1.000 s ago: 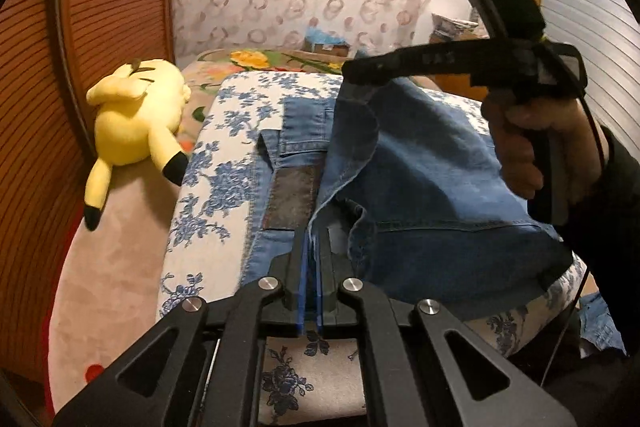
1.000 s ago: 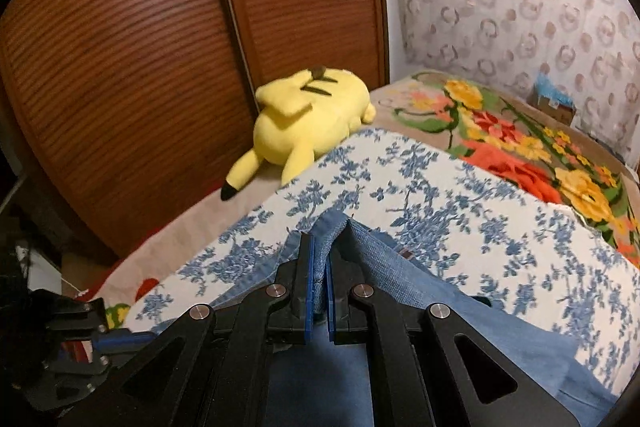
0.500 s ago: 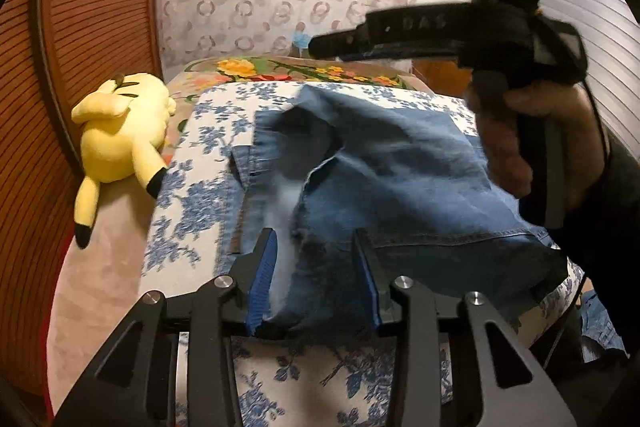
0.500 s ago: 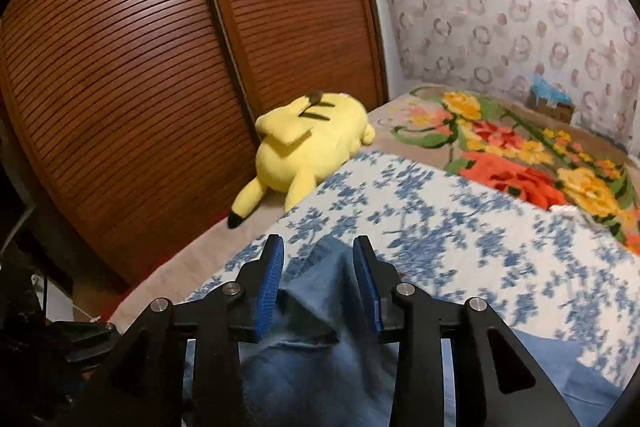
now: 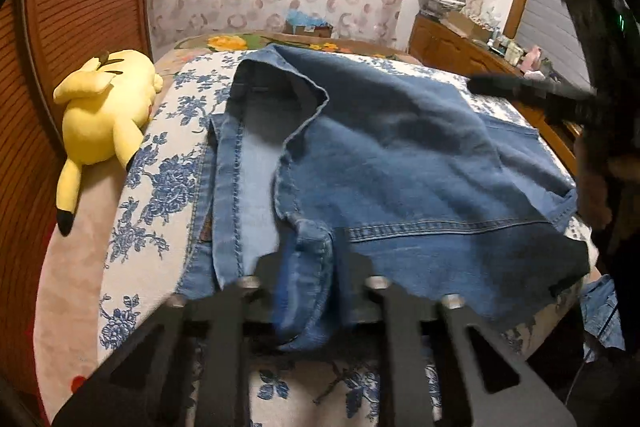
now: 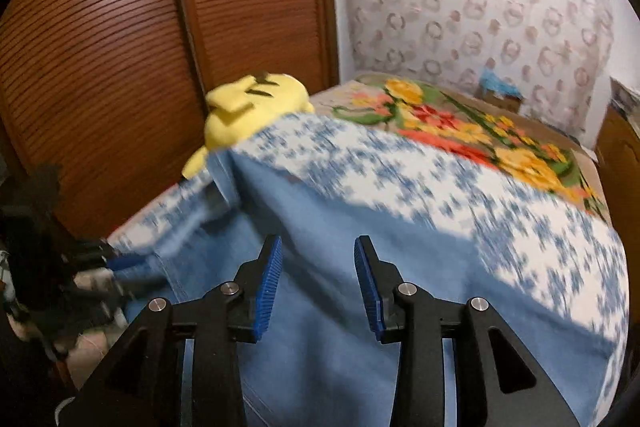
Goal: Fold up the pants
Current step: 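Lower the folded legs and open both grippers to release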
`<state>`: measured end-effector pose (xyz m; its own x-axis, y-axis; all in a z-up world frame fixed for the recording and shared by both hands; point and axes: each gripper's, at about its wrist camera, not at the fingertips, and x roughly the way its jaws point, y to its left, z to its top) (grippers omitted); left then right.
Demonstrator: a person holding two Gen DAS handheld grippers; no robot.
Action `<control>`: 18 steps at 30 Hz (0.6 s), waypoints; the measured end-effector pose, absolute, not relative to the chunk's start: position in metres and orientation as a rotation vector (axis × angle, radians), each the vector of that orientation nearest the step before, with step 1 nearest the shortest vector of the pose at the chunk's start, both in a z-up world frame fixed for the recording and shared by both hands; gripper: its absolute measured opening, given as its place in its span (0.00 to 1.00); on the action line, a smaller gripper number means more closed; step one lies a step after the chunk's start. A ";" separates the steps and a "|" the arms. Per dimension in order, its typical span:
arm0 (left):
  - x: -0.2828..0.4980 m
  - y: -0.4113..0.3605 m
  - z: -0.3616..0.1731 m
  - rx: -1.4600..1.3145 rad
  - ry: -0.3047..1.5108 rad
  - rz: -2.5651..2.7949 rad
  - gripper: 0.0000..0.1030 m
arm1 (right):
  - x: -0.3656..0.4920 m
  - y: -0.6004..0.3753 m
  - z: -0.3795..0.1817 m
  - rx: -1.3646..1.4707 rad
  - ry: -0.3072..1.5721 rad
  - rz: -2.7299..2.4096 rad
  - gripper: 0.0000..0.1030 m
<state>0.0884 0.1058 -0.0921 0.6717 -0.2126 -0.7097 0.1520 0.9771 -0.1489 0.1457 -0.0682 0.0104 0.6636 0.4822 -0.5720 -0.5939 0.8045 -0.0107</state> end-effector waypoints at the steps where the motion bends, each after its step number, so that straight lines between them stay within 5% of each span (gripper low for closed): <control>1: 0.086 0.105 -0.089 -0.075 0.797 -0.207 0.12 | 0.143 -0.073 0.008 -0.195 0.591 0.604 0.38; 9: 0.042 0.124 -0.046 -0.119 0.663 -0.197 0.10 | 0.118 -0.115 0.001 -0.108 0.627 0.575 0.38; 18: 0.049 0.137 -0.078 -0.122 0.764 -0.126 0.13 | 0.090 -0.125 -0.007 -0.128 0.652 0.594 0.38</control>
<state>0.0486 0.1374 -0.0781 0.7152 -0.1580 -0.6808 0.0695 0.9854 -0.1556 0.0903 -0.1248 -0.0074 0.6365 0.4790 -0.6045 -0.5572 0.8275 0.0689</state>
